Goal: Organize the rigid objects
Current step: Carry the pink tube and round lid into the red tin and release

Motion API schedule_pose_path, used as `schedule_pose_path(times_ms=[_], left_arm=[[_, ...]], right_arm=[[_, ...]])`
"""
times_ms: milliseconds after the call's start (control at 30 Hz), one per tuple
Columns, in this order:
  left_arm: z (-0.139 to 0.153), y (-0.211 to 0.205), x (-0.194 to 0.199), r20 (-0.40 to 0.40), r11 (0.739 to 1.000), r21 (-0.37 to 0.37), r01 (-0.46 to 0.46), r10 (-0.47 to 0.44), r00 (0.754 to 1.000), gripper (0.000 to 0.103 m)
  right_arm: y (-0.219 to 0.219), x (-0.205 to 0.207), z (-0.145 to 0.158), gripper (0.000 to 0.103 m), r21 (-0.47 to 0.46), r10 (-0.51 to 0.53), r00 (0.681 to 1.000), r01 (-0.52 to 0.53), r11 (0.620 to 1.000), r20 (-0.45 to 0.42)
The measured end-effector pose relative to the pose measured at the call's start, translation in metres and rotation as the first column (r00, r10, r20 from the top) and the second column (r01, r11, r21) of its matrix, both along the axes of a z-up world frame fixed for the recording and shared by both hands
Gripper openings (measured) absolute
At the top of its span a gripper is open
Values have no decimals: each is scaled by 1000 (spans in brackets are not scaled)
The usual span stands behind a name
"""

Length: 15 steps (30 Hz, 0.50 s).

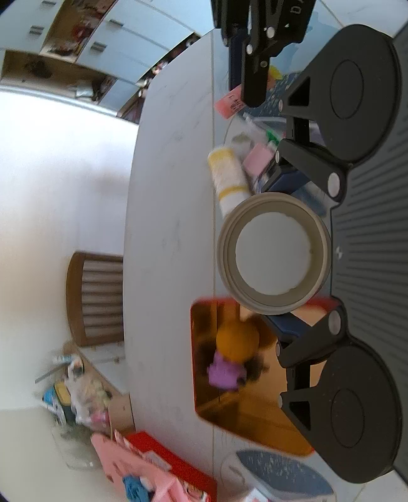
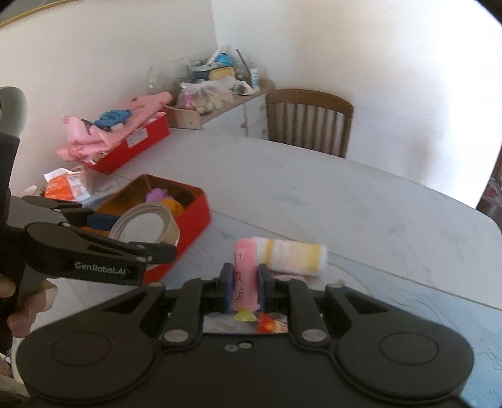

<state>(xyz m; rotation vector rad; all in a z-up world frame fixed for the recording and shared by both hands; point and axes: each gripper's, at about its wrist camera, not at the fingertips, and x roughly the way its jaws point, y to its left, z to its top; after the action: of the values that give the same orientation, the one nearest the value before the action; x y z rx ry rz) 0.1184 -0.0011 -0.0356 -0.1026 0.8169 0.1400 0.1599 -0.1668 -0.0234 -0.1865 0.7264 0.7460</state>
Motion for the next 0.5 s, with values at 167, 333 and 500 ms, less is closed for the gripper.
schedule_pose_path(times_ms=[167, 333, 500], left_arm=[[4, 39, -7, -1, 999, 0, -50, 50, 999, 77], [3, 73, -12, -1, 997, 8, -82, 82, 997, 77], [-3, 109, -13, -8, 994, 15, -108, 108, 994, 77]], right_arm=[[33, -2, 2, 15, 10, 33, 999, -33, 999, -7], [69, -4, -1, 15, 15, 61, 998, -60, 998, -25], [105, -6, -6, 15, 1, 95, 995, -95, 995, -32]])
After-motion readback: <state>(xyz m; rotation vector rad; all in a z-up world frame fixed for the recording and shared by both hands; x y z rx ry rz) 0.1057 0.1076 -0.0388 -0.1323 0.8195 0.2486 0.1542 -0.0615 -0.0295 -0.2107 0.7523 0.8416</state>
